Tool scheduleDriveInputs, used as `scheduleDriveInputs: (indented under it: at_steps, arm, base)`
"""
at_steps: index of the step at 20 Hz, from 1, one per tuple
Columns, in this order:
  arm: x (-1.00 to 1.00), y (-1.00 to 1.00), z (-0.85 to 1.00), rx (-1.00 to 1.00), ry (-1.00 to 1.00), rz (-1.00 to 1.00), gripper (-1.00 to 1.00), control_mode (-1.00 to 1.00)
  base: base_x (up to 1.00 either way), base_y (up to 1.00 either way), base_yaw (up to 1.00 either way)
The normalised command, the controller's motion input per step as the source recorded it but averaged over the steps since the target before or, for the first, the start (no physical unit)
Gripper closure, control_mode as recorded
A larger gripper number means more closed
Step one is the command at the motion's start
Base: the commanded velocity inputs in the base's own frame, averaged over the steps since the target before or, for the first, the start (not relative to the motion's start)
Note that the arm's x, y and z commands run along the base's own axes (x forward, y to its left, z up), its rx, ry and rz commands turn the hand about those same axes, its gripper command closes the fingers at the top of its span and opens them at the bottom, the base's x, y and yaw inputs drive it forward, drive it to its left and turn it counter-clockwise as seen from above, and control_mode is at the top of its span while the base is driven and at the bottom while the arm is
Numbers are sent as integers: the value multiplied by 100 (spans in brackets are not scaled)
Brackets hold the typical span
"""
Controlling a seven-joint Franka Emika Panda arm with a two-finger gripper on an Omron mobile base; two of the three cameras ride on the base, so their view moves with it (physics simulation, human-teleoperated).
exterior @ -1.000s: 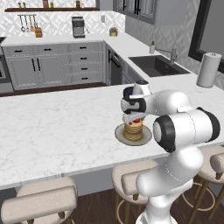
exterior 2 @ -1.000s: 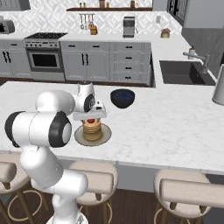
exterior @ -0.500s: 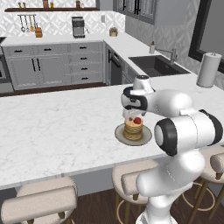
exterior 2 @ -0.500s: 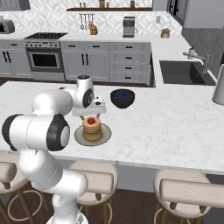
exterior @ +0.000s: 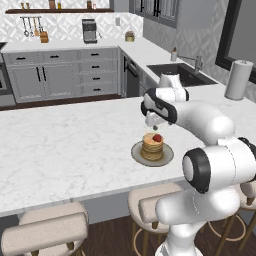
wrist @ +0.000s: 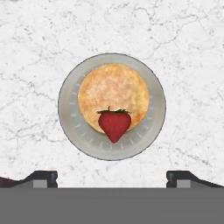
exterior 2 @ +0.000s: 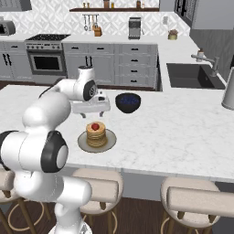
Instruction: Take the strawberry from the fridge and place it on top of the pancake, located on the dining counter.
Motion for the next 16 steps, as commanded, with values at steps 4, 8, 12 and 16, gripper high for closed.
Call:
scheduleDriveInputs:
  at_steps: [4,8,12,16]
  arm:
    - [-99,-26,46,6,8,-5,-100,-100]
    - [-100,17,25,2,3,-1,-100,-100]
    - [-100,94,3,0,1,0,-100,-100]
    - [-100,100,0,-8,0,0,-100,-100]
  base:
    - [0,0,0]
    - [0,0,0]
    - [0,0,0]
    - [0,0,0]
